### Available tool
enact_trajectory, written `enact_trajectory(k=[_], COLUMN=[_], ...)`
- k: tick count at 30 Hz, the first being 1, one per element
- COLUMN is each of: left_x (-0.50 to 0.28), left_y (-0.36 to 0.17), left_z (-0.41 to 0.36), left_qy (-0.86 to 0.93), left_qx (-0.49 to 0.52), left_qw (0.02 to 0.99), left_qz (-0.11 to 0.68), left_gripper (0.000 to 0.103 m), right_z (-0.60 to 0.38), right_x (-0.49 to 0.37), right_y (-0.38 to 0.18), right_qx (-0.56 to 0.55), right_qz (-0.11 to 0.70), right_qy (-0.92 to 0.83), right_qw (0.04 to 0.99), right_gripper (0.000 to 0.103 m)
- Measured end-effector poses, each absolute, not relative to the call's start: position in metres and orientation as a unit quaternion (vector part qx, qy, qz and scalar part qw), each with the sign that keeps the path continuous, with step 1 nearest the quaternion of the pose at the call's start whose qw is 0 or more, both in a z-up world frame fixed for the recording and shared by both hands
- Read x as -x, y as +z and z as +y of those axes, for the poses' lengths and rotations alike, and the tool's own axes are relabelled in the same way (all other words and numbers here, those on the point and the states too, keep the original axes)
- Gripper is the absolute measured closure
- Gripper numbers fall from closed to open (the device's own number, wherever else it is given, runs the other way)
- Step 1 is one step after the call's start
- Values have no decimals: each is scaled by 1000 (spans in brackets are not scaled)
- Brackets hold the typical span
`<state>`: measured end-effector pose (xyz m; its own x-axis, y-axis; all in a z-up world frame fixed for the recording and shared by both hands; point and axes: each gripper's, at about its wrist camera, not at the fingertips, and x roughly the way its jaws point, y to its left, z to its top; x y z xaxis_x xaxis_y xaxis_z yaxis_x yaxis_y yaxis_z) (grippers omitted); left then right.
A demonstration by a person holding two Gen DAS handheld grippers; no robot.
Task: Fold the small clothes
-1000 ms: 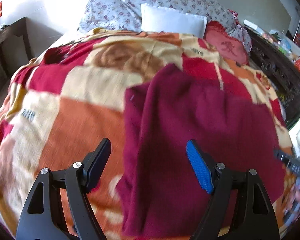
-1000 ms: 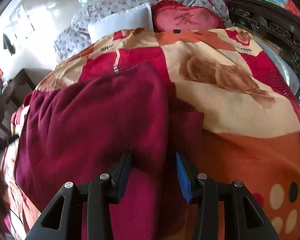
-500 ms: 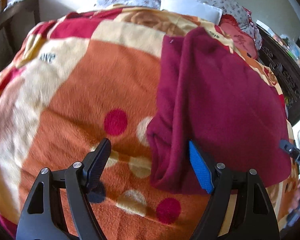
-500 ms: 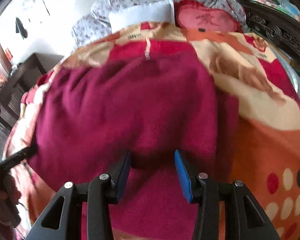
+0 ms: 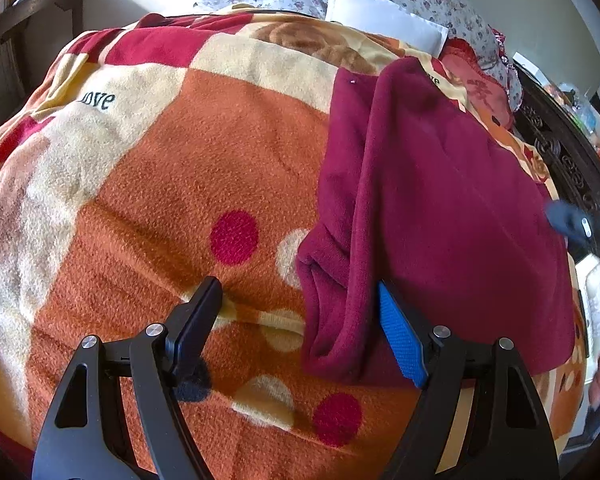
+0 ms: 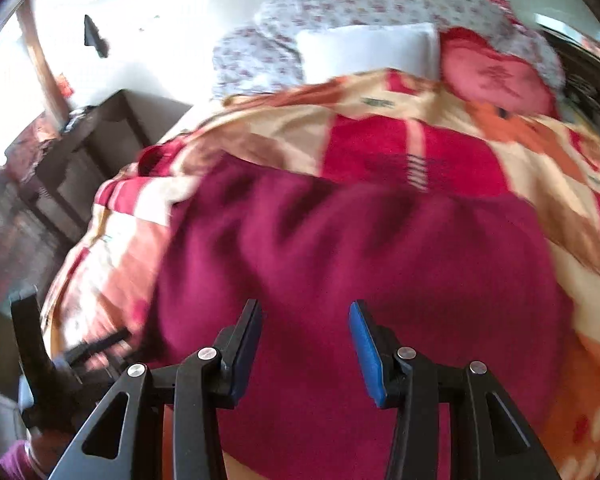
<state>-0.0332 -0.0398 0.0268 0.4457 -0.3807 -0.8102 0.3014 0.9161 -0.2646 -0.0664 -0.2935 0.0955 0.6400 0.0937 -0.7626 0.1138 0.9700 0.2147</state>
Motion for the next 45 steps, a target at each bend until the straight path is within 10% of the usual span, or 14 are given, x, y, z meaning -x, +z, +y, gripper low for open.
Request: enact_trajectory(k=[22, 26, 36, 45], left_x=[30, 33, 39, 36], left_y=[22, 22, 22, 42], left_z=[-33, -33, -31, -31], left_qy=[-222, -222, -225, -266], left_qx=[72, 72, 75, 76], left_qw=[847, 851, 852, 857], left_qz=[478, 471, 467, 435], left_gripper=[23, 23, 23, 23], right_z=[-236, -220, -154, -206], right_x=[-85, -79, -93, -66], right_y=[76, 83, 50, 76], right_qx=[-103, -116, 83, -22], right_qz=[469, 474, 501, 479], right_qy=[26, 37, -37, 44], right_qw=[877, 872, 860, 876], right_gripper=[57, 23, 19, 79])
